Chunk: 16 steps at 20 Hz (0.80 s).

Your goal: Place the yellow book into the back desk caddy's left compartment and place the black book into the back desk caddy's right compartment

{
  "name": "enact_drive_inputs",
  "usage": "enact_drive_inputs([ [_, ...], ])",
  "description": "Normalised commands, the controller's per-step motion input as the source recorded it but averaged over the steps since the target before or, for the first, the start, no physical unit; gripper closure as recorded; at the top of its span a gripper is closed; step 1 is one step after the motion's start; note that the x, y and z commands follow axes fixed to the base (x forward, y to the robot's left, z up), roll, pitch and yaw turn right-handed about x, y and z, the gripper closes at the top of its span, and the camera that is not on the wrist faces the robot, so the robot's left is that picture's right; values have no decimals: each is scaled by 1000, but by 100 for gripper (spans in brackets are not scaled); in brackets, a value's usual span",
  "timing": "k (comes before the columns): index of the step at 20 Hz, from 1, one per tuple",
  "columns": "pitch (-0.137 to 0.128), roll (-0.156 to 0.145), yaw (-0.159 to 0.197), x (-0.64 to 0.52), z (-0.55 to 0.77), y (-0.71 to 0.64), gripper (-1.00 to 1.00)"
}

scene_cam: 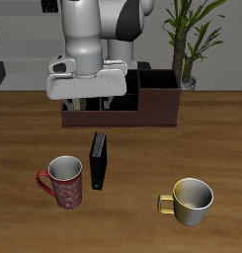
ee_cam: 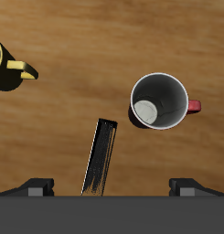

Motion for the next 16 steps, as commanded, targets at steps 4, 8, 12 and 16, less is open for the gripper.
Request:
enact_drive_inputs([
  [4, -11, -20, -50, 246, -213, -200, -100],
  [8, 9, -6, -25, 97, -175, -4, -100],
  [12, 20, -9, -34, 90, -266, 107, -100],
  [16, 15, 3, 4, 47, -214, 140, -100],
])
